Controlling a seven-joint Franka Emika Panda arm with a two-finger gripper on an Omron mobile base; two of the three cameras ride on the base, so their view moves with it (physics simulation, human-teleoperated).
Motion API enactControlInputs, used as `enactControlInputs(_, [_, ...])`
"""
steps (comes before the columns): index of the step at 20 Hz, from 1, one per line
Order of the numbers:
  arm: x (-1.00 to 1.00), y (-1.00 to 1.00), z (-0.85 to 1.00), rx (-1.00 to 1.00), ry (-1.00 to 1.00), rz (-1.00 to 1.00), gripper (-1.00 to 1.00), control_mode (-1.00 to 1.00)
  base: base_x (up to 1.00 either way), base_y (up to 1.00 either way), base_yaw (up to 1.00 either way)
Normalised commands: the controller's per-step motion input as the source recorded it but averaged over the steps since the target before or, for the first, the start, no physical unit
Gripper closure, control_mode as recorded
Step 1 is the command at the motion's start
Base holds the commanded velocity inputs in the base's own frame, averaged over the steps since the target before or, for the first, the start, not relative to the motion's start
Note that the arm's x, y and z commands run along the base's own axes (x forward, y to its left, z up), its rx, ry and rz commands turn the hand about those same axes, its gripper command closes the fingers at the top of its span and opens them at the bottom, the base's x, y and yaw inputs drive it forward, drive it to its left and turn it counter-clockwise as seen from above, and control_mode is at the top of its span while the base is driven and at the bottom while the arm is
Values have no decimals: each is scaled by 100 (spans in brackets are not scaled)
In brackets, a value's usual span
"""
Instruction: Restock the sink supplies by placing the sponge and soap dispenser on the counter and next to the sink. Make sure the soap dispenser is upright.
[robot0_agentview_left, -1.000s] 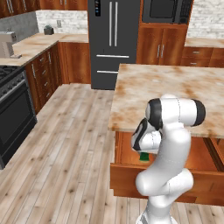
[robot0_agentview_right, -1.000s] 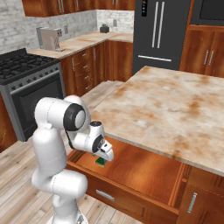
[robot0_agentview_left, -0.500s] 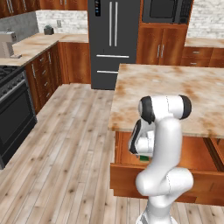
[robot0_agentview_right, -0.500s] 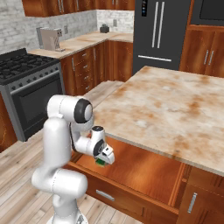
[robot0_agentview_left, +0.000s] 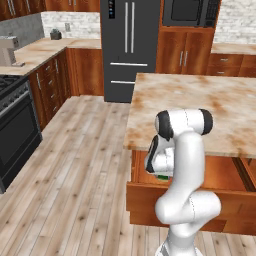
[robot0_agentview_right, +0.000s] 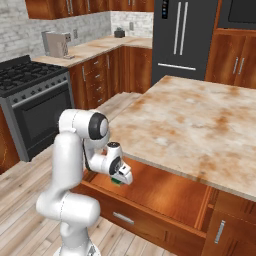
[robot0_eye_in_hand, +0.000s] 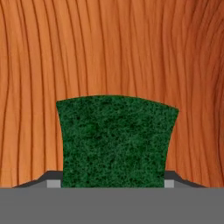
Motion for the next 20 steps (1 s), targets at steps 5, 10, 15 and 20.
enactControlInputs(5, [-28,2,28,0,0,-3,100,-100,0,0,0])
enactControlInputs(10, [-54,-3,89,1,0,-8,100,-100,0,0,0])
enactControlInputs(15, [-39,-9,100,1,0,-10,100,-100,0,0,0])
enactControlInputs(20, [-61,0,100,3,0,-10,100,-100,0,0,0])
